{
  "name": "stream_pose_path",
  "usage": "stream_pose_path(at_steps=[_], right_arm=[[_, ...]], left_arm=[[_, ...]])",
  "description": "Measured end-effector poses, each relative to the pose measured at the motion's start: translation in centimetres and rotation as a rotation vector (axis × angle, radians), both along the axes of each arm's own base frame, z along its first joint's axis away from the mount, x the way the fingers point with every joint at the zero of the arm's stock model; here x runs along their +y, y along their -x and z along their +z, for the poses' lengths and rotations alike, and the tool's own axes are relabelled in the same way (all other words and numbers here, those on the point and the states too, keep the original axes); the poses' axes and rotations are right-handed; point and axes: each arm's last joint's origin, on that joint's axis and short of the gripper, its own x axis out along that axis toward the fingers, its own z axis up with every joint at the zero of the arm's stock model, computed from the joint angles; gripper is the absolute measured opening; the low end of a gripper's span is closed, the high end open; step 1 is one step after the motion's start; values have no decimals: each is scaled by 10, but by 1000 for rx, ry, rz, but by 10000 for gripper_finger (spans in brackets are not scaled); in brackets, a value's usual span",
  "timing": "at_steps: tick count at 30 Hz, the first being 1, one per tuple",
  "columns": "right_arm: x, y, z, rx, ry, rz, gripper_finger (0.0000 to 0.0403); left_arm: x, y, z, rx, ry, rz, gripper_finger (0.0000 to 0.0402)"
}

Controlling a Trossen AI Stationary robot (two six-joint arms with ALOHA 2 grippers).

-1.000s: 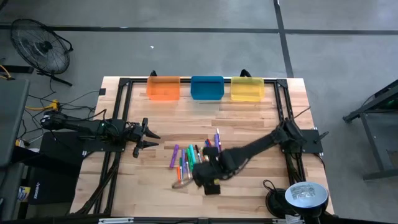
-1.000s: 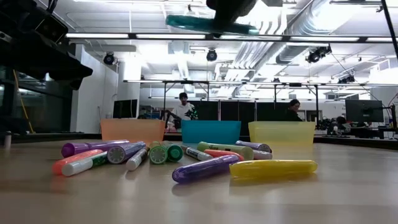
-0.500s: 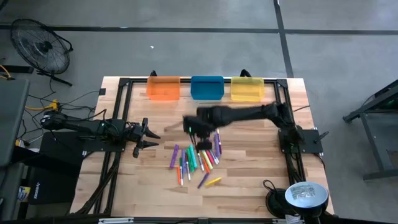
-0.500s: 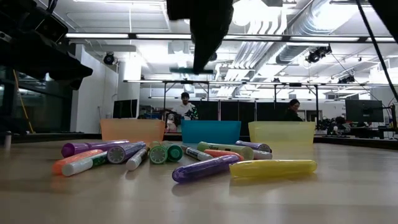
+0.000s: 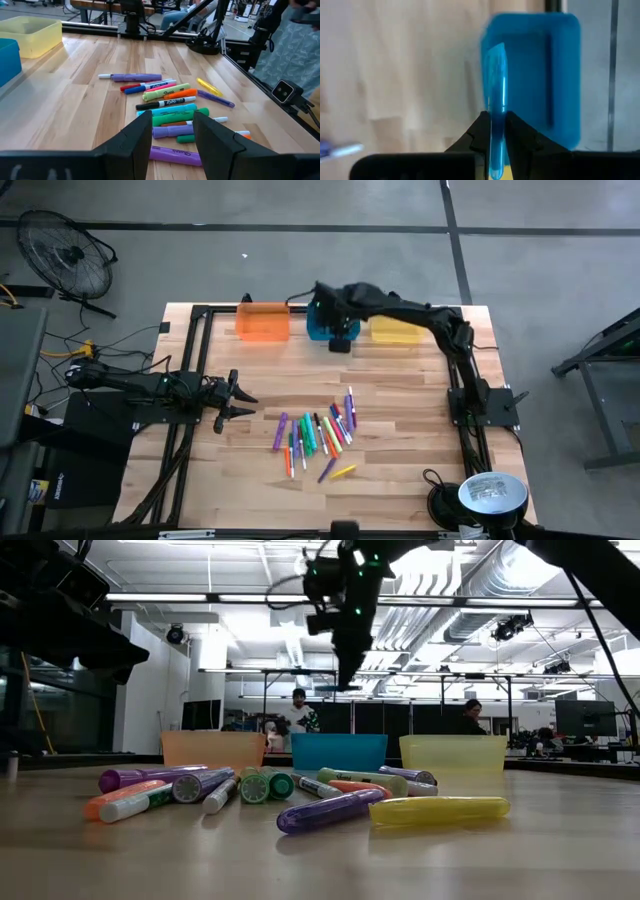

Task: Pick & Place Markers
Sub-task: Put the blue pen into the blue bin, then put the yellow pen into the blue bin

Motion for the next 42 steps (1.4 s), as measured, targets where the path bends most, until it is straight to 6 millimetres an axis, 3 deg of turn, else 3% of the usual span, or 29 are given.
stream_pose_path(at_steps=[6,11,21,34,42], right_arm=[[-33,6,-7,-4,37,28,33],[-55,2,-39,38,16,34,32],[-67,-12,-83,85,18,65,45],[-64,-14,-84,76,8,58,63],[-59,-14,-73,13,-35,-25,95]], left_arm=[[0,0,0,0,0,0,140],[0,0,0,1,0,0,140],[0,0,0,1,0,-2,140],[0,0,0,0,0,-2,140],[0,0,0,1,0,-2,140]])
